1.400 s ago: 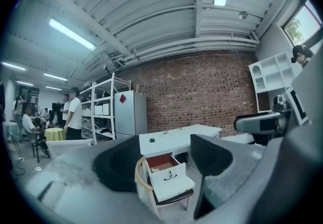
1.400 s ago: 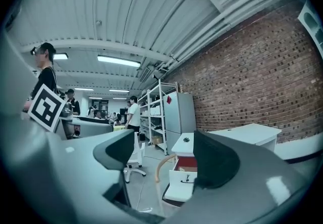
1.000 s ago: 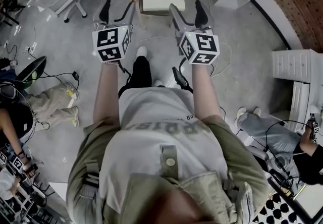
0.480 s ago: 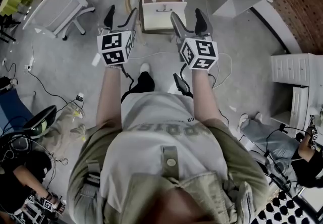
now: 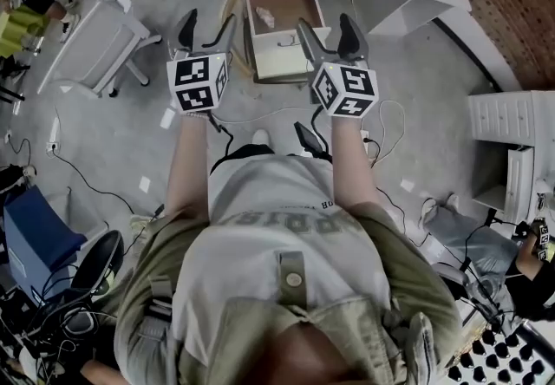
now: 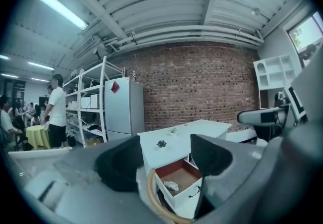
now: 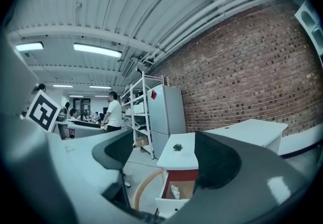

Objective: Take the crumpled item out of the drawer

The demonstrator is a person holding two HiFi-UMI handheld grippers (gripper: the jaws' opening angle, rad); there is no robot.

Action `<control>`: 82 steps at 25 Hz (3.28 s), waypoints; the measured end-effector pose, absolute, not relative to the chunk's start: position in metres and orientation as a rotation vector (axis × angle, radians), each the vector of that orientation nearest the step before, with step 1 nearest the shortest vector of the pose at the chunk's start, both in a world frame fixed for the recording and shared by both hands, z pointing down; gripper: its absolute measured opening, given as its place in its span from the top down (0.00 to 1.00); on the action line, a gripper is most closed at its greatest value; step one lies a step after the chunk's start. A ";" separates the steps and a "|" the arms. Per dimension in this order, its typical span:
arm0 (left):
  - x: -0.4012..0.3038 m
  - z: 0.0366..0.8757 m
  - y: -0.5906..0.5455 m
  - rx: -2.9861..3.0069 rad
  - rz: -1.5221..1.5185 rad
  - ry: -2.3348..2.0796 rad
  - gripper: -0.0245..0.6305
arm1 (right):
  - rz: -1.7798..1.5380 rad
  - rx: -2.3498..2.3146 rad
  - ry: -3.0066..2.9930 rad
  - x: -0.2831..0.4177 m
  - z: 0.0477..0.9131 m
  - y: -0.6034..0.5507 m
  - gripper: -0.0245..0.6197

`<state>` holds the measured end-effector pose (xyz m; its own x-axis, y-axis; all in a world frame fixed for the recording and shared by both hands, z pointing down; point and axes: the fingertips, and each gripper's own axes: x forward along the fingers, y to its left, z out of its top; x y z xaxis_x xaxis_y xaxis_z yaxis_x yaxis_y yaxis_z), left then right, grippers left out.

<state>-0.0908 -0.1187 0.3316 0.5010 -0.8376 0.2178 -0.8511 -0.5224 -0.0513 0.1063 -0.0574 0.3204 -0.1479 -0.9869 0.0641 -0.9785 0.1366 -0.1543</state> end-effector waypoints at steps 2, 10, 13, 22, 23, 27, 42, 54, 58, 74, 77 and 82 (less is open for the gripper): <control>-0.095 0.333 -0.133 2.671 0.342 -1.487 0.47 | -0.249 -2.025 2.313 0.104 0.320 -0.070 0.39; -0.093 0.342 -0.167 2.661 0.336 -1.445 0.47 | -0.283 -2.056 2.312 0.105 0.329 -0.102 0.39; -0.091 0.350 -0.177 2.645 0.343 -1.430 0.47 | -0.310 -2.065 2.333 0.107 0.337 -0.114 0.39; -0.077 0.379 -0.205 2.580 0.395 -1.427 0.46 | -0.396 -2.052 2.415 0.120 0.370 -0.155 0.39; -0.075 0.380 -0.209 2.574 0.396 -1.432 0.46 | -0.397 -2.046 2.431 0.121 0.373 -0.161 0.39; -0.061 0.382 -0.224 2.558 0.399 -1.443 0.46 | -0.413 -2.030 2.485 0.135 0.382 -0.185 0.39; -0.051 0.421 -0.263 2.403 0.466 -1.573 0.46 | -0.511 -1.851 2.850 0.130 0.466 -0.268 0.39; -0.054 0.449 -0.280 2.414 0.533 -1.504 0.46 | -0.609 -1.707 3.208 0.084 0.571 -0.302 0.36; -0.067 0.457 -0.294 2.427 0.534 -1.483 0.46 | -0.641 -1.617 3.439 0.065 0.626 -0.307 0.36; -0.093 0.506 -0.321 2.394 0.518 -1.472 0.46 | -0.966 -1.393 3.909 0.054 0.791 -0.341 0.38; -0.097 0.512 -0.324 2.352 0.501 -1.492 0.46 | -0.996 -1.351 3.982 0.055 0.814 -0.343 0.38; -0.098 0.521 -0.329 2.385 0.520 -1.486 0.46 | -1.083 -1.342 4.032 0.057 0.842 -0.347 0.40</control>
